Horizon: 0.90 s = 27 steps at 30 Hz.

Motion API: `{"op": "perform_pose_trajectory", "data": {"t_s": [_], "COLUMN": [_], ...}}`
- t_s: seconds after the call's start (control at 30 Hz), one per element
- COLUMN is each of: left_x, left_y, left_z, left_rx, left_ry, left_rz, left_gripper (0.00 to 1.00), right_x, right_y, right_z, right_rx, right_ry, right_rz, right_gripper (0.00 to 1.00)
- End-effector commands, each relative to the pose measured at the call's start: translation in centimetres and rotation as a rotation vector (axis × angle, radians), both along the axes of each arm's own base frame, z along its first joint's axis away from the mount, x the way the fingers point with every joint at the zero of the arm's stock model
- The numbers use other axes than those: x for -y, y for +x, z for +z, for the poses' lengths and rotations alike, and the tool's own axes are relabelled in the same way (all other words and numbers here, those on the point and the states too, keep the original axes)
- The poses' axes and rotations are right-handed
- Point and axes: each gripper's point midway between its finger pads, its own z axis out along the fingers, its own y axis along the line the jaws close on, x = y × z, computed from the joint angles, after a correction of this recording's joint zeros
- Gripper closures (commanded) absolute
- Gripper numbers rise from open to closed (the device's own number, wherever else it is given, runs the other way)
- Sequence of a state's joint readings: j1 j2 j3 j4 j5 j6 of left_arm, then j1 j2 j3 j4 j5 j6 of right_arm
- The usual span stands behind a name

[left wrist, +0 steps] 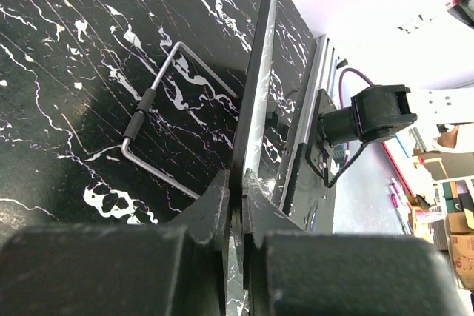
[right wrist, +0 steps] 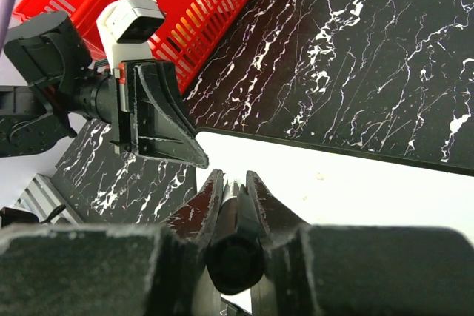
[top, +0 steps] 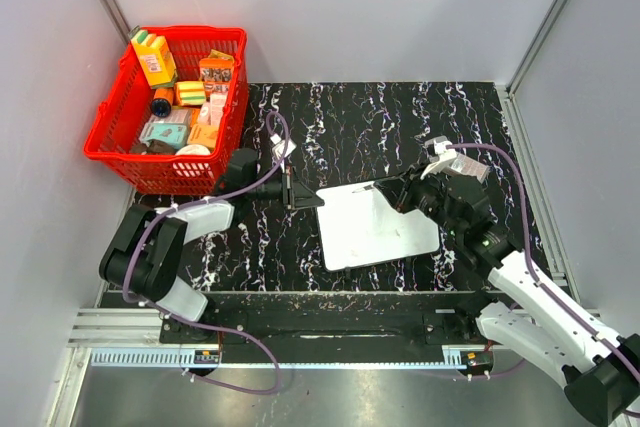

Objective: Write a sentence on the whiteboard
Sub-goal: Hold the whiteboard on the whiteboard stand, then write on the whiteboard at the whiteboard stand.

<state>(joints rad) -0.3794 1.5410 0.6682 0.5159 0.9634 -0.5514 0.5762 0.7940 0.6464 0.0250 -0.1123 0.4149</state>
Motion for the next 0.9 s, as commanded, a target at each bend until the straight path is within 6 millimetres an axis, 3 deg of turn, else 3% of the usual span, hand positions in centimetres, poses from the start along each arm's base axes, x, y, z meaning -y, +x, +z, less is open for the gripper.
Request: {"op": "perform_pose_trajectory", "data": {"t_s": [0.0, 0.57, 0.87], "left_x": [-0.9, -2.1, -2.3], "left_y": [0.7, -0.5, -0.8], "left_z": [-0.4, -2.1, -2.5], "left_rx": [0.107, 0.104, 0.115], "left_ry": [0.058, 0.115, 0.119], "left_rz": [0.055, 0.094, 0.099], "left_gripper": [1.0, 1.0, 1.0], "right_x": [-0.1, -0.9, -0.9], "right_y": [0.6, 1.0, 2.8], "right_z": [1.5, 1.7, 1.0], "right_rx": [0.062, 0.099, 0.063], "right_ry": [-0.007, -0.021, -0.039], "right_rz": [-0.011, 0.021, -0.034], "right_gripper": [1.0, 1.0, 1.0]}}
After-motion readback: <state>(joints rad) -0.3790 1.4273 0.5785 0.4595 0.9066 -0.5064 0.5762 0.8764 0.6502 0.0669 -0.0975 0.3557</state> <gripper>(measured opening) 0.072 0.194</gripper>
